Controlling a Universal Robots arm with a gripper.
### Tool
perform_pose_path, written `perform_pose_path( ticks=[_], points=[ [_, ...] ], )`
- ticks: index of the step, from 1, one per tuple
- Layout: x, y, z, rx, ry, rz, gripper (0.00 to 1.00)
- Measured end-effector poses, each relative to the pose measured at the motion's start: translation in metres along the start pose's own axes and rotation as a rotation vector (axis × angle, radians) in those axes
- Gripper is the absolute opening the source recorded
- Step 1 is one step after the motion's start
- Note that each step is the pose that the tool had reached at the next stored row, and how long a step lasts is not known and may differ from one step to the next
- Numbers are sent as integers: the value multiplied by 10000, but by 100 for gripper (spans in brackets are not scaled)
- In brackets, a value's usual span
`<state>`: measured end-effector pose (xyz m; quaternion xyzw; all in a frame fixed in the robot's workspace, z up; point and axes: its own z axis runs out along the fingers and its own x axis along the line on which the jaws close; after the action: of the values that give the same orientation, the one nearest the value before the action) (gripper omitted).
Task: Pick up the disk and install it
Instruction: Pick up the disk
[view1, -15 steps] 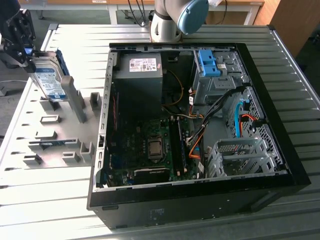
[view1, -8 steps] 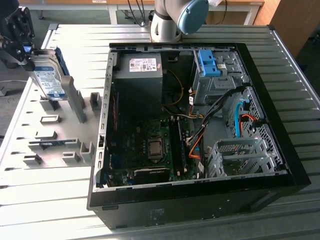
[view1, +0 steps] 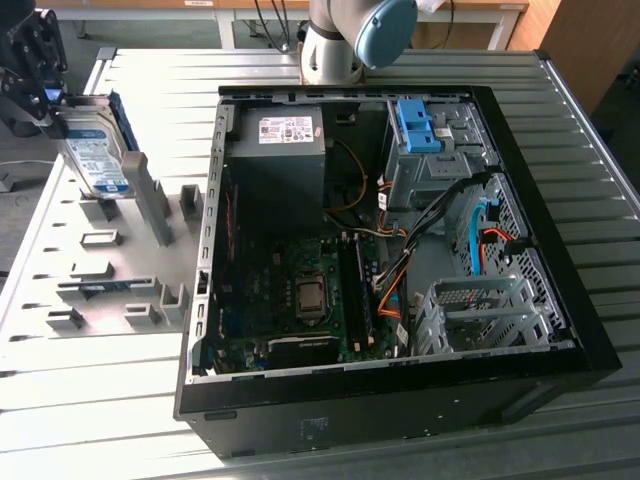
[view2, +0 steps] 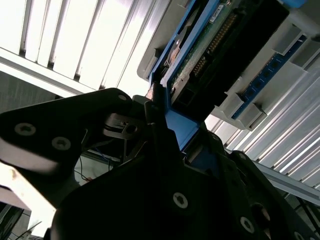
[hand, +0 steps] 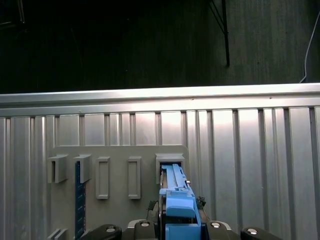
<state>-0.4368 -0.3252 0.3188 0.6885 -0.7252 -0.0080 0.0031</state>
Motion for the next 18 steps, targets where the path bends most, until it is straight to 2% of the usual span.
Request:
perform_pose_path(
  ticks=[18],
  points=[
    [0, 1, -55, -1, 0, 0, 36]
  ],
)
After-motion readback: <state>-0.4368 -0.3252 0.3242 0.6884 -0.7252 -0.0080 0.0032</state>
